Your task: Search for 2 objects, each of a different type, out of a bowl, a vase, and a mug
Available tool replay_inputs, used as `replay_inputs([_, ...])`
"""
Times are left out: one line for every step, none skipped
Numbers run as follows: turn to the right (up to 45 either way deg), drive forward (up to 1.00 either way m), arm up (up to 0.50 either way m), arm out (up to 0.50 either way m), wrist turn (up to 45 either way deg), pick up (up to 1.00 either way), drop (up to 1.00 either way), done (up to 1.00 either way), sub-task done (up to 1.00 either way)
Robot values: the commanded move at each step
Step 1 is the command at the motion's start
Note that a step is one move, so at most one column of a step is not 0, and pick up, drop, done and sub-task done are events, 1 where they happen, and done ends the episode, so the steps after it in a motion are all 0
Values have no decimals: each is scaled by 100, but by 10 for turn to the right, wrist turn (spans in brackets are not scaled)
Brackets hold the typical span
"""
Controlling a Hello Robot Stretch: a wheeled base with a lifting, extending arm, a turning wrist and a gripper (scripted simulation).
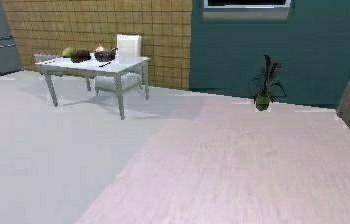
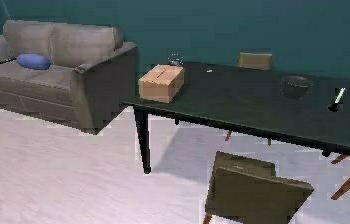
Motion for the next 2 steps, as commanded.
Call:
replay_inputs([0, 100, 0, 0, 0, 0, 0, 0, 0])
replay_inputs([0, 100, 0, 0, 0, 0, 0, 0, 0])
